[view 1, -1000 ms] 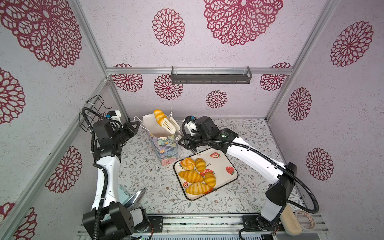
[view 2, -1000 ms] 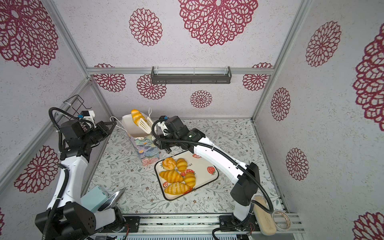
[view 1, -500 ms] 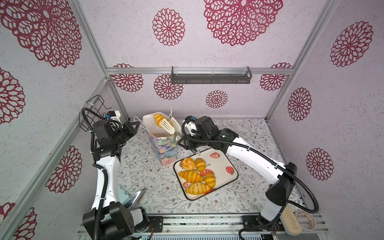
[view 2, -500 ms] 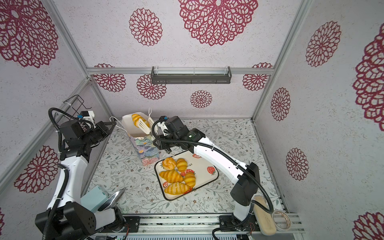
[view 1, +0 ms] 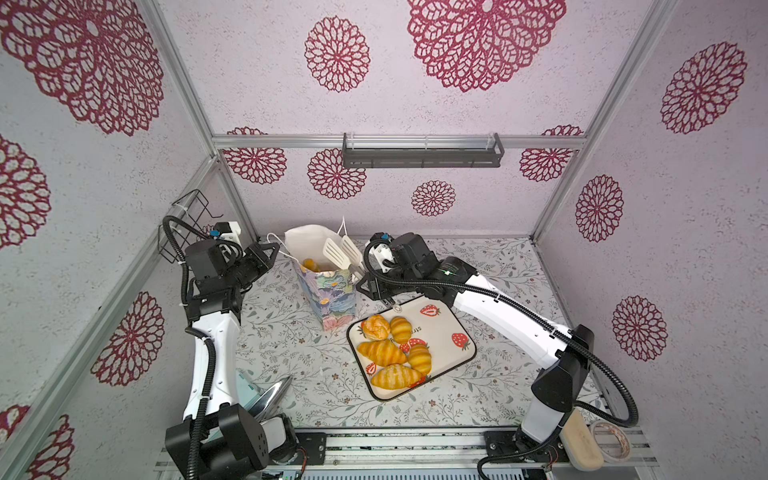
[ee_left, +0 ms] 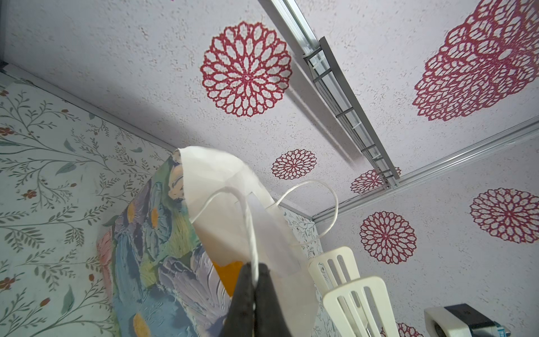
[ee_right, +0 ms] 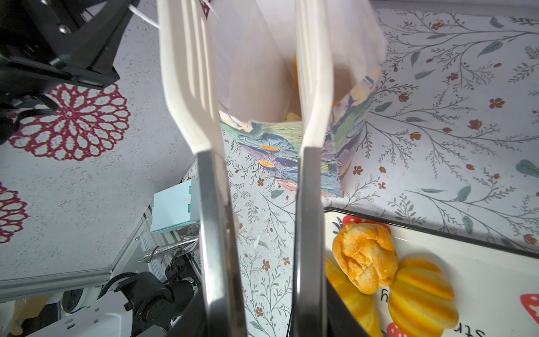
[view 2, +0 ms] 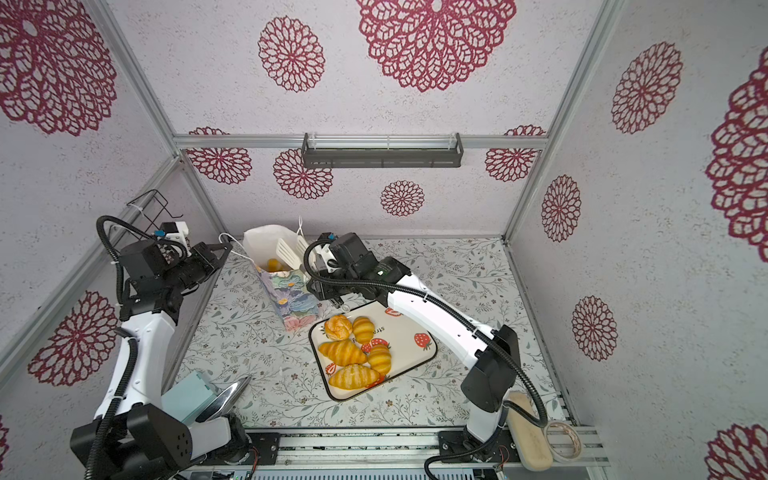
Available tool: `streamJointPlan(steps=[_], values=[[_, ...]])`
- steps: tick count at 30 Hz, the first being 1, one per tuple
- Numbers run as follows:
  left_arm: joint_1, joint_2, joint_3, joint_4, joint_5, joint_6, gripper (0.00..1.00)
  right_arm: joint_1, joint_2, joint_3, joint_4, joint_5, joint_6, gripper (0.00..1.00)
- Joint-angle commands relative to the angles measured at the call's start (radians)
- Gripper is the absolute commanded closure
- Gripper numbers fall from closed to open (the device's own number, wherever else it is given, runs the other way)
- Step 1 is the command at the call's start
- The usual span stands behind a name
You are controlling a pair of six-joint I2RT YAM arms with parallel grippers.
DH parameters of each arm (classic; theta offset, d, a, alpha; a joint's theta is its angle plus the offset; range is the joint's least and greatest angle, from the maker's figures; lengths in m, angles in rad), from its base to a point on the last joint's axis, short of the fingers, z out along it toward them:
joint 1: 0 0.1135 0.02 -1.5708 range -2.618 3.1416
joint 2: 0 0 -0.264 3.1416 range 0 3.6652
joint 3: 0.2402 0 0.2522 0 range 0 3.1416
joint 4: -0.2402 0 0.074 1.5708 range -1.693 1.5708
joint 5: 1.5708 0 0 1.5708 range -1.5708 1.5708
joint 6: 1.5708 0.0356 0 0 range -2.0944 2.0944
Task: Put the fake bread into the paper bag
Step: 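Lower the striped bread into the bag opening held by the left gripper, then open the tongs and raise them out of the bag toward the tray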
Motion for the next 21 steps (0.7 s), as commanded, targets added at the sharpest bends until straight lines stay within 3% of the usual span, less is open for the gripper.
streamJointPlan(steps=[1,21], values=[[0.009,-0.017,-0.015,0.039,0.014,-0.010,1.00,0.004,-0.098,-0.008,0.039,0.029,-0.006,0.56],[-0.006,-0.018,-0.021,0.031,0.010,-0.003,1.00,-0.031,-0.356,-0.304,0.007,0.152,0.047,0.56]])
